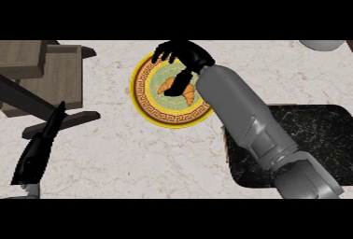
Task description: Pick the croissant from the tray and place it in the plate
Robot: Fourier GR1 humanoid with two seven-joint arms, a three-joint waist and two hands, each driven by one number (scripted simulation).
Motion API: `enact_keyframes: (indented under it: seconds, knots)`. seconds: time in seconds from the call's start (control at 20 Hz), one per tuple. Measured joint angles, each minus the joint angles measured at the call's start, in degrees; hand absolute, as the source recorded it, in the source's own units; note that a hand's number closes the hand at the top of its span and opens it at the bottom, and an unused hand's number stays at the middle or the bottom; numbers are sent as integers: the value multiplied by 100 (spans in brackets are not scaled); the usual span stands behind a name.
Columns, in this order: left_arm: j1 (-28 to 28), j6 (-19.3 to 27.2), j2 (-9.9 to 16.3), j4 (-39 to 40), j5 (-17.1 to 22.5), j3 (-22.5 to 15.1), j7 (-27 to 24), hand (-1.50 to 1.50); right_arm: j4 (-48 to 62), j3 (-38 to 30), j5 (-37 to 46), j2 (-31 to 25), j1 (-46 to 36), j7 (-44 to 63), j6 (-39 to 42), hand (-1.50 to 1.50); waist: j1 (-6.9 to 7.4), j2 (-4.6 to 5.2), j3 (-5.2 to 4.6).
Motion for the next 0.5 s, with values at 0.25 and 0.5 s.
enact_keyframes:
  seconds: [0.25,0.5]
  knots:
    - [-10,-25,-16,52,24,41,-60,0,-55,-204,-625,8,93,-240,-354,-150,11,8,2]
    - [40,-41,0,21,42,100,14,0,34,-861,-1122,-47,26,-347,-712,-150,-116,-5,5]
